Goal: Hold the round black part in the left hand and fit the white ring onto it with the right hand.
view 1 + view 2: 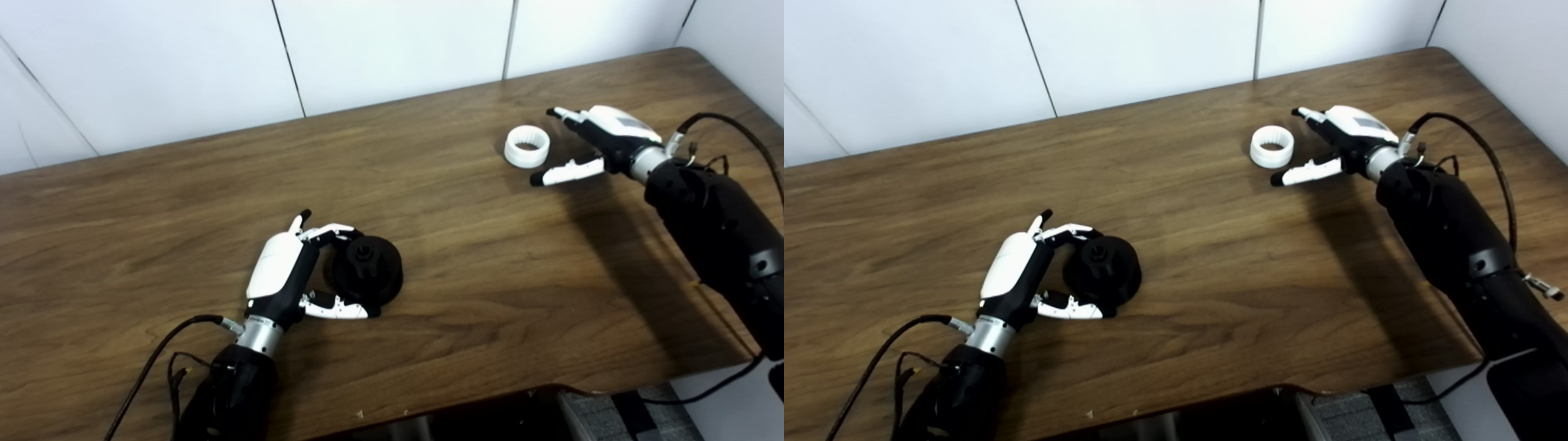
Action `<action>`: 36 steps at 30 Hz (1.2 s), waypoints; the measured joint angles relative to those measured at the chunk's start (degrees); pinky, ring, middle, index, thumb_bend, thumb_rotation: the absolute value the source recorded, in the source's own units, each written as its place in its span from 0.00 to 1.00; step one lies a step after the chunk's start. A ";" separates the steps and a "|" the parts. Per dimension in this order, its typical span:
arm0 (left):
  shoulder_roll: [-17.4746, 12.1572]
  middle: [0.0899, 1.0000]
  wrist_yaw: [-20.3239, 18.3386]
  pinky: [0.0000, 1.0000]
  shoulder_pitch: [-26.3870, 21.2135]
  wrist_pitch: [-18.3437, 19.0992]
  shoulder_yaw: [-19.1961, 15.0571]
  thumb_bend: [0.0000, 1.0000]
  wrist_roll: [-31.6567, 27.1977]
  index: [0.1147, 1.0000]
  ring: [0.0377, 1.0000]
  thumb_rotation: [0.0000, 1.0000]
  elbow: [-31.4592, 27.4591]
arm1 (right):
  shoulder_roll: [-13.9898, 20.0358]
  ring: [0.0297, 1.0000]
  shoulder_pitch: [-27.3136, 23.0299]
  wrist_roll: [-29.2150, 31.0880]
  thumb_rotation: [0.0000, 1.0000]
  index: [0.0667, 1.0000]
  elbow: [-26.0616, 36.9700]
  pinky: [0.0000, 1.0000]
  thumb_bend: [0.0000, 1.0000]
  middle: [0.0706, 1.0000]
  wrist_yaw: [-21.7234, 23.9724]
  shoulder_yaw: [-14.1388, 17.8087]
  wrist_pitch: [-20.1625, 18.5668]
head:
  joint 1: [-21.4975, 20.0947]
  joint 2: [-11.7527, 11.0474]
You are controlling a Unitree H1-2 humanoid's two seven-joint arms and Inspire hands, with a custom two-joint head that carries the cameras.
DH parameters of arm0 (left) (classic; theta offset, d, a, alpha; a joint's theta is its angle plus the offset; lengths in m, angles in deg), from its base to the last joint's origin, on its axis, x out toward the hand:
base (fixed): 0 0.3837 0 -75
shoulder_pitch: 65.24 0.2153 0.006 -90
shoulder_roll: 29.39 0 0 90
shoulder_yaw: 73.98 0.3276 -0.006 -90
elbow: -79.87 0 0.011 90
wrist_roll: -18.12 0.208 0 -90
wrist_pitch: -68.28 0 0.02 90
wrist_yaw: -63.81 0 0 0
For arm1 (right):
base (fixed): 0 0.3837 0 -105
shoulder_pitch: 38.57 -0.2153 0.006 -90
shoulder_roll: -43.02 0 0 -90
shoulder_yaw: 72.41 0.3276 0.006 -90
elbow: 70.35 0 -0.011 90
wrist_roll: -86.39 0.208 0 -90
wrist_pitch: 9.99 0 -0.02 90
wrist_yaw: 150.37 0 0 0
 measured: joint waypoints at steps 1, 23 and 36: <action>0.00 0.59 0.00 1.00 0.00 0.02 -0.02 0.99 0.00 0.61 0.71 0.29 0.00 | -0.16 1.00 -0.12 -0.13 0.64 0.97 -0.01 1.00 1.00 0.96 0.02 -0.25 -0.26 | 0.00 0.00; 0.03 0.59 -0.30 1.00 0.10 0.11 -0.20 1.00 0.01 0.61 0.72 0.30 -0.07 | -4.14 1.00 -2.54 -3.23 0.55 0.92 -3.33 1.00 1.00 0.93 -2.44 -3.14 -1.57 | 0.70 0.09; 0.03 0.58 -0.30 1.00 0.39 0.06 -0.41 1.00 -0.02 0.61 0.72 0.27 -0.30 | -5.00 0.90 -3.43 -3.62 0.36 0.80 -6.04 0.94 0.89 0.80 -7.98 -3.31 -1.07 | 0.97 0.27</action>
